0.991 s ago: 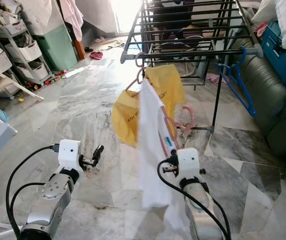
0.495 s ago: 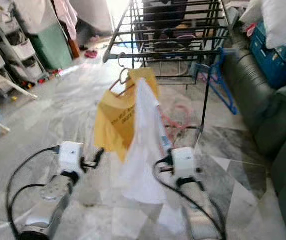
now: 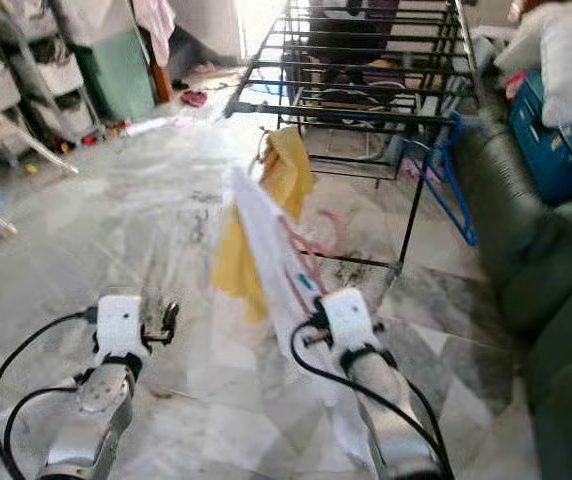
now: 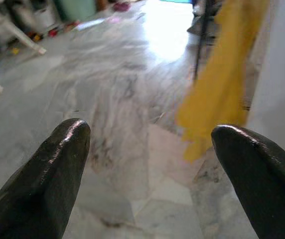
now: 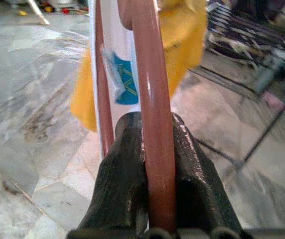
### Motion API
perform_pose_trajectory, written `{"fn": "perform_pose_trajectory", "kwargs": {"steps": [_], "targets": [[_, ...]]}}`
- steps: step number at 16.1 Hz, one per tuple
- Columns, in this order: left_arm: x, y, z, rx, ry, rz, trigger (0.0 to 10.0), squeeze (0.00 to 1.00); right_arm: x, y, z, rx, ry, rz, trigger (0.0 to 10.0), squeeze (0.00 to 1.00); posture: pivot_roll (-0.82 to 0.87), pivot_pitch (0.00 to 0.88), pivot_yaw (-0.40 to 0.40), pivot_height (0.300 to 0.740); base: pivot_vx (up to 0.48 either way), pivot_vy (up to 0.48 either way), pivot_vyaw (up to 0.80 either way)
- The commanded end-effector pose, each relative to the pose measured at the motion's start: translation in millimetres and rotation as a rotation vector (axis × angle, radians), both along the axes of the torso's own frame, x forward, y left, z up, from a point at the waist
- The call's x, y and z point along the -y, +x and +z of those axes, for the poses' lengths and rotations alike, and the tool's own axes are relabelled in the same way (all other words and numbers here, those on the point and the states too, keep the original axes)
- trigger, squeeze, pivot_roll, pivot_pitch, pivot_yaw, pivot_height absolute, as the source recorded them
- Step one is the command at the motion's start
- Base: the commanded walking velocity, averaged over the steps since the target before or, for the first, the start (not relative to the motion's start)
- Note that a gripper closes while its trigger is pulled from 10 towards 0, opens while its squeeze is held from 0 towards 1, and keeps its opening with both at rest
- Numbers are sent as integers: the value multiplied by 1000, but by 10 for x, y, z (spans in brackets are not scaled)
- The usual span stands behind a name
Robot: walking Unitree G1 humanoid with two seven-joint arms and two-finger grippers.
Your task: Hang hanger
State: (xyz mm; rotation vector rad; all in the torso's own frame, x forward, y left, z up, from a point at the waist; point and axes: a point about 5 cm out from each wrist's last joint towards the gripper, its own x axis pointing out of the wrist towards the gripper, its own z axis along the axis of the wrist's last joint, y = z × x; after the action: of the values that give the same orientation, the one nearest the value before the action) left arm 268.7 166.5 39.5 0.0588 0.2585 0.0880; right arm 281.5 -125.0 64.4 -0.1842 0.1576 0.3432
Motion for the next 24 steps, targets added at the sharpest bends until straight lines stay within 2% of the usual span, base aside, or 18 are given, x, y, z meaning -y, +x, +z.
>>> {"fn": "perform_pose_trajectory", "kwargs": {"steps": [1,4,7,9,12,16,19,24], "targets": [[-45,-33,-17,3,10,34,10000,0,-81,57,104,44,14,46,10000,0,-17,0,-46,740,0,0,0],[-51,-76,-44,0,18,36,10000,0,-139,88,124,52,8,79,10000,0,-18,0,-40,740,0,0,0],[-13,-5,14,23,24,-27,10000,0,-172,54,108,54,31,79,10000,0,-36,0,4,740,0,-94,158],[4,81,54,26,23,-55,10000,0,-205,0,80,56,38,81,10000,0,-48,0,27,740,0,-315,800],[44,126,82,30,22,-88,10000,0,-214,-20,80,62,48,66,10000,0,-57,0,53,740,0,-315,800],[110,129,69,16,27,-139,10000,0,-200,-37,66,67,51,49,10000,0,-60,0,85,740,0,-318,800],[94,132,68,12,33,-151,10000,0,-214,-44,59,67,56,51,10000,0,-53,0,90,740,0,-320,800],[74,94,32,-7,29,-153,10000,0,-314,-88,42,56,60,155,10000,0,-52,0,92,740,0,-127,761]]}}
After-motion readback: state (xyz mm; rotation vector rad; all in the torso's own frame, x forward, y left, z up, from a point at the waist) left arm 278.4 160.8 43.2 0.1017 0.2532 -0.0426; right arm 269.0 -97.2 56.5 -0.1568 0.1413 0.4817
